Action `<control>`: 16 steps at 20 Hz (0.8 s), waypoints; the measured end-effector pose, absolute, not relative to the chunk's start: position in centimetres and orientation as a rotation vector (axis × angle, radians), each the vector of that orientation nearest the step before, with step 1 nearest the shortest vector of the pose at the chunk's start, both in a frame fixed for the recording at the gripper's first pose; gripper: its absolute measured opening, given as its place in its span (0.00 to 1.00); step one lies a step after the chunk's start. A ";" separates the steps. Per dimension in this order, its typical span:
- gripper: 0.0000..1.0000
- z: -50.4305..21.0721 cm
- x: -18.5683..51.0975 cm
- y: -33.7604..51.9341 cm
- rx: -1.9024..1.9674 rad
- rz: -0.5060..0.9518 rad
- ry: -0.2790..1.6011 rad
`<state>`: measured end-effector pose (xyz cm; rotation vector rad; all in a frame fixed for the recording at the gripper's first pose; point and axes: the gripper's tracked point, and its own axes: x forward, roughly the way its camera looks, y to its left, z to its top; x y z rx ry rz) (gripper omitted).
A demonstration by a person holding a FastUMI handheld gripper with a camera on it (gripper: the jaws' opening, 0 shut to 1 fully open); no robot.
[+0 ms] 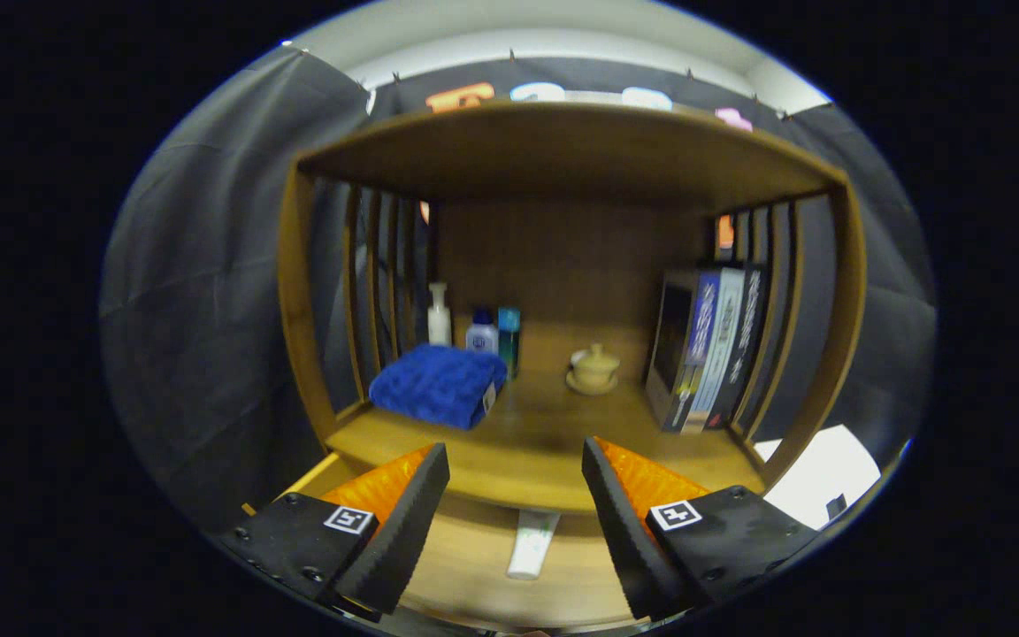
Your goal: Pull open the drawer, take out the items inside it, and place them on the countertop above the cabinet.
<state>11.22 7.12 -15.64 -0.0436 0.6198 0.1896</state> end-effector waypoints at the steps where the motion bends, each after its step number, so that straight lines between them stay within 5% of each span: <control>1: 0.97 -17.6 10.8 7.3 -0.021 0.191 0.695; 8: 0.98 -28.3 5.8 8.3 0.057 0.194 1.173; 16: 0.97 -33.9 6.1 6.5 -0.035 0.100 1.325</control>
